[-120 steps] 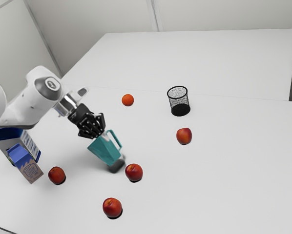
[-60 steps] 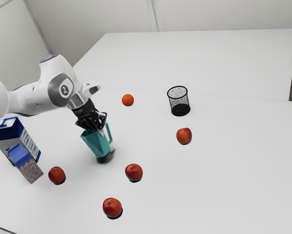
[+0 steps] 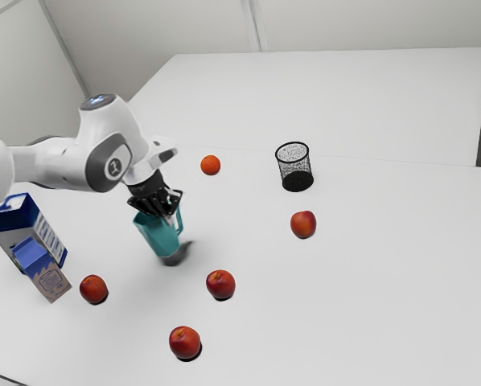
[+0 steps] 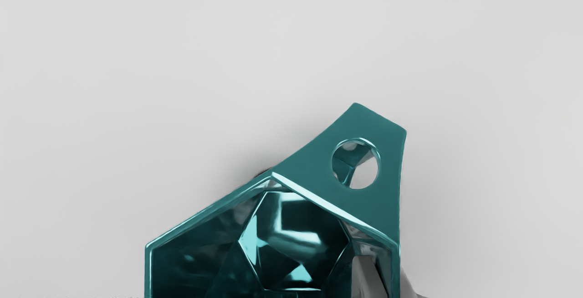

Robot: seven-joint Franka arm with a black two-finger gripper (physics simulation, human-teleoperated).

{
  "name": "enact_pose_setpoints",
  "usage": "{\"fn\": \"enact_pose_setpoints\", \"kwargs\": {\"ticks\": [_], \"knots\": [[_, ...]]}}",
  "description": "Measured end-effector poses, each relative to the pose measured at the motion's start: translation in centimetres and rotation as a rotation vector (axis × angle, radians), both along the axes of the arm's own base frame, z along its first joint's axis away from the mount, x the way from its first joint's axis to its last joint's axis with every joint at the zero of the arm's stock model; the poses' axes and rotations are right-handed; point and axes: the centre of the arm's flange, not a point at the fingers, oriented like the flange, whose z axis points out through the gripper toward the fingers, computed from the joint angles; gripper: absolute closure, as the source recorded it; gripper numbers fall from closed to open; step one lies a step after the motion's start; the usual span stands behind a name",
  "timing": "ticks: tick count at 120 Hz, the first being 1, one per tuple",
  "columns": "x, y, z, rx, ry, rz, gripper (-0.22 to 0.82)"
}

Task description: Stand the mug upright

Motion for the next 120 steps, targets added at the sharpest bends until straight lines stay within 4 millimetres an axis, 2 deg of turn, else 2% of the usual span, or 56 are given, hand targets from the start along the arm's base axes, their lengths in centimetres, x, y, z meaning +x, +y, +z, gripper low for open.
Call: {"fn": "enact_pose_setpoints", "kwargs": {"ticks": [26, 45, 55, 78, 106, 120], "knots": [[0.0, 3.8, -0.1, 0.015, -0.022, 0.116, 0.78], [0.1, 4.8, -0.2, 0.017, -0.034, 0.164, 0.78], [0.2, 4.7, -0.3, 0.018, -0.037, 0.175, 0.78], [0.5, 4.0, -1.8, 0.033, -0.012, 0.189, 0.78], [0.8, 1.2, -3.2, 0.045, 0.011, 0.157, 0.79], [0.8, 1.0, -3.5, 0.049, 0.018, 0.162, 0.79]]}}
